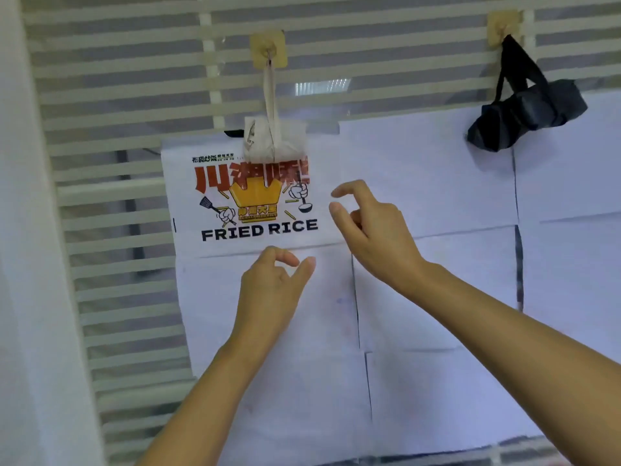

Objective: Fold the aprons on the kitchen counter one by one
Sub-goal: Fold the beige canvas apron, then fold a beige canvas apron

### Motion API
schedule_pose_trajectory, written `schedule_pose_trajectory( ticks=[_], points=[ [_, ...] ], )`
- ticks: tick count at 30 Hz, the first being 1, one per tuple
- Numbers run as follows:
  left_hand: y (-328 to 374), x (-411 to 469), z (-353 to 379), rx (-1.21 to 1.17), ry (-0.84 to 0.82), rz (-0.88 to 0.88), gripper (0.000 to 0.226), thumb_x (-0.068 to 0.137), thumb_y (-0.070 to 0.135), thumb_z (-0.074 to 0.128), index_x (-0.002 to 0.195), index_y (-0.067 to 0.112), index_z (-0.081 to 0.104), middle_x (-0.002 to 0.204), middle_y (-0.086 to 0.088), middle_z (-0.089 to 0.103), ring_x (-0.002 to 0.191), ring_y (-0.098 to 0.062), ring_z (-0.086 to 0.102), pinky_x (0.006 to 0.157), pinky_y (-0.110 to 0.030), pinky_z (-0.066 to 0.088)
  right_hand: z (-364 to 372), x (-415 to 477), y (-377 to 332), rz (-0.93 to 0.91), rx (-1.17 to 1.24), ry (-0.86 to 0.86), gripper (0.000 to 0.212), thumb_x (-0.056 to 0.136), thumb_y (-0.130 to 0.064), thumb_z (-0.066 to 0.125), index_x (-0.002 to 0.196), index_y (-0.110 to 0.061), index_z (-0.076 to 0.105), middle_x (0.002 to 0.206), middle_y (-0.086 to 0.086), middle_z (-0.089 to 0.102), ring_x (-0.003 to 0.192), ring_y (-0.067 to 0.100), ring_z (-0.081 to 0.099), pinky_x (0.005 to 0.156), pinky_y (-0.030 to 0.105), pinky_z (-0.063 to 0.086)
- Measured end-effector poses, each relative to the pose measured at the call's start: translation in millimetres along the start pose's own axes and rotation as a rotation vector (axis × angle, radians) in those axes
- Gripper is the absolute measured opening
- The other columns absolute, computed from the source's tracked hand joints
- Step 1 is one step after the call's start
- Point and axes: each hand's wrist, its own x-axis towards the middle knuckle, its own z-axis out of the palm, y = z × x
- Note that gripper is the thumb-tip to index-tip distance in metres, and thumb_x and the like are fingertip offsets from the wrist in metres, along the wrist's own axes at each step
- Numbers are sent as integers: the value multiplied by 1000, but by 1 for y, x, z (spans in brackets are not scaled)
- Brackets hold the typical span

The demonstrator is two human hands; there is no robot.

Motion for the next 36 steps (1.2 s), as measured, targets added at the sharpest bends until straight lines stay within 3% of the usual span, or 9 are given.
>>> schedule_pose_trajectory(
  ticks=[5, 11, 15, 20, 24, 26, 28, 32, 36],
  points=[
    [-60, -70, 33, 13, -214, -65, 17, 89, 39, 63, 90, 27, 52, 46, 5, 40, 42, -7, 38, 47, -23, 40, 12, -97, 35, 146, -179, -228, 29, 100, -35, 43, 118, -19, 58, 47, -10, 44, 46, 8, 43, 52, 27, 34],
    [-129, -170, 83, 32, -548, -280, 27, 89, 26, 65, 109, 25, 48, 64, 6, 55, 61, -12, 57, 61, -27, 47, 18, -236, 90, 525, -179, -541, 25, 93, -26, 57, 113, -10, 59, 102, 4, 61, 91, 21, 58, 73, 26, 39],
    [-173, -246, 122, 73, -762, -460, 35, 85, 24, 69, 109, 17, 45, 85, 4, 55, 79, -14, 56, 72, -31, 50, 23, -336, 117, 755, -208, -659, 3, 82, -5, 58, 85, -5, 57, 94, 7, 48, 87, 28, 53, 68, 28, 34],
    [-211, -320, 141, 202, -896, -502, 37, 82, 28, 68, 108, 17, 43, 108, 2, 48, 98, -16, 51, 77, -23, 43, 13, -435, 126, 992, -231, -807, 16, 81, -14, 65, 85, -14, 49, 97, 4, 43, 95, 27, 49, 75, 31, 38],
    [-225, -377, 137, 588, -1156, -436, 77, 74, 47, 70, 136, 19, 35, 141, -4, 36, 131, -23, 33, 109, -37, 29, 1, -508, 118, 979, -337, -1045, 63, 73, -59, 66, 122, -20, 53, 130, 6, 47, 122, 26, 42, 100, 36, 33],
    [-231, -397, 134, 775, -1360, -400, 100, 70, 53, 74, 148, 18, 20, 155, -9, 17, 144, -34, 12, 116, -51, 14, -1, -538, 112, 935, -391, -1236, 102, 57, -84, 39, 142, -28, 37, 153, 5, 25, 142, 28, 17, 114, 49, 12],
    [-236, -418, 132, 882, -1461, -392, 100, 74, 45, 74, 151, 21, 13, 158, -13, 5, 145, -39, -1, 115, -60, 4, -5, -564, 107, 956, -375, -1356, 108, 56, -86, 34, 149, -33, 21, 159, 1, 4, 146, 31, -3, 114, 57, 0],
    [-244, -441, 129, 937, -1342, -348, 65, 91, 29, 51, 149, 27, 23, 160, -3, 8, 147, -29, 1, 115, -55, 2, -15, -596, 104, 967, -324, -1436, 104, 76, -68, 60, 151, -37, -6, 159, 1, -18, 145, 33, -17, 112, 62, -3],
    [-238, -430, 125, 803, -1034, -463, 22, 93, 12, 47, 108, 17, 63, 127, -4, 57, 119, -21, 50, 102, -33, 37, -23, -589, 111, 957, -259, -1505, 104, 77, -66, 61, 151, -36, -6, 159, 2, -18, 145, 35, -15, 112, 64, 2]
  ],
)
